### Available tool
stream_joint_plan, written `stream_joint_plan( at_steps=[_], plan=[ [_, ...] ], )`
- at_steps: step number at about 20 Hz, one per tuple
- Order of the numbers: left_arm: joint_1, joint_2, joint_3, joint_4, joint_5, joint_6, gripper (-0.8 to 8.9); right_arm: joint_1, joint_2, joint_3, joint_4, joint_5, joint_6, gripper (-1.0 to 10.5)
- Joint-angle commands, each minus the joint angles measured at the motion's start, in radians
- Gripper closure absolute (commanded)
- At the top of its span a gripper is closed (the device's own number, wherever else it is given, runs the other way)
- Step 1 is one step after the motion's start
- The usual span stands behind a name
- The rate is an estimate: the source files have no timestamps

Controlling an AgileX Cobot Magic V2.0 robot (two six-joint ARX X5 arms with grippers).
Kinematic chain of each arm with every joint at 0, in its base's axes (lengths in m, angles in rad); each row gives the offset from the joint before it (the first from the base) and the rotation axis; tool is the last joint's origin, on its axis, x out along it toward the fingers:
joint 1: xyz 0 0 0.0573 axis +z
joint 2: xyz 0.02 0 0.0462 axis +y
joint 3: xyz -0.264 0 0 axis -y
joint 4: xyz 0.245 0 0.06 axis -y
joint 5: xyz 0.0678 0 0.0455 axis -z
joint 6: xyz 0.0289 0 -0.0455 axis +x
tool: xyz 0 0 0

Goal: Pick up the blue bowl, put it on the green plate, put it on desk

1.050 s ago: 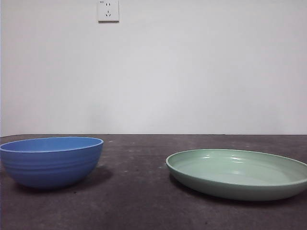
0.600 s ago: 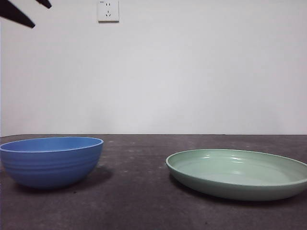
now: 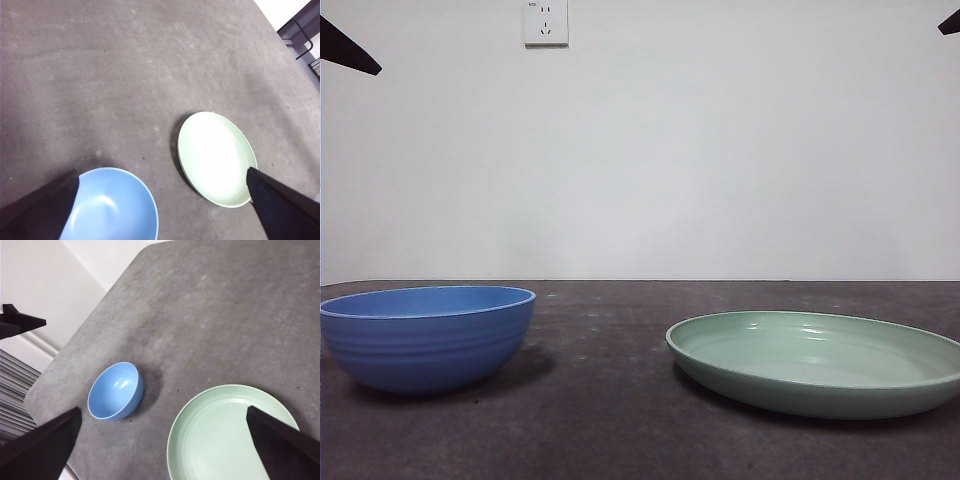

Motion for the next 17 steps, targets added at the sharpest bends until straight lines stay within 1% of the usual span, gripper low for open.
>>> stream_joint_plan(
  at_steps=[1, 3, 4, 7, 8, 11, 16, 17],
  plan=[
    [-0.002, 0.021, 0.020, 0.002, 0.003, 0.008, 2.52, 0.001, 0.005, 0.016, 0.005, -0.003, -0.011, 3.9],
    [-0.002, 0.054, 0.020, -0.027, -0.012, 0.008, 2.52, 0.001, 0.005, 0.016, 0.005, -0.003, -0.011, 3.9],
    [-0.002, 0.077, 0.020, -0.048, -0.045, 0.010, 2.52, 0.001, 0.005, 0.016, 0.005, -0.003, -0.011, 3.9],
    [-0.002, 0.166, 0.020, -0.109, -0.197, 0.042, 2.53, 0.001, 0.005, 0.016, 0.005, -0.003, -0.011, 3.9],
    [-0.002, 0.203, 0.020, -0.126, -0.222, 0.053, 2.53, 0.001, 0.005, 0.016, 0.005, -0.003, -0.011, 3.9],
    [-0.002, 0.323, 0.020, -0.150, -0.225, 0.058, 2.54, 0.001, 0.005, 0.016, 0.004, -0.002, -0.011, 3.9],
    [-0.007, 0.509, 0.020, -0.150, -0.225, 0.058, 2.62, 0.001, 0.005, 0.016, 0.004, -0.002, -0.011, 3.9],
    [-0.006, 0.542, 0.020, -0.151, -0.225, 0.058, 2.90, 0.001, 0.005, 0.016, 0.004, -0.002, -0.011, 3.9]
  ],
)
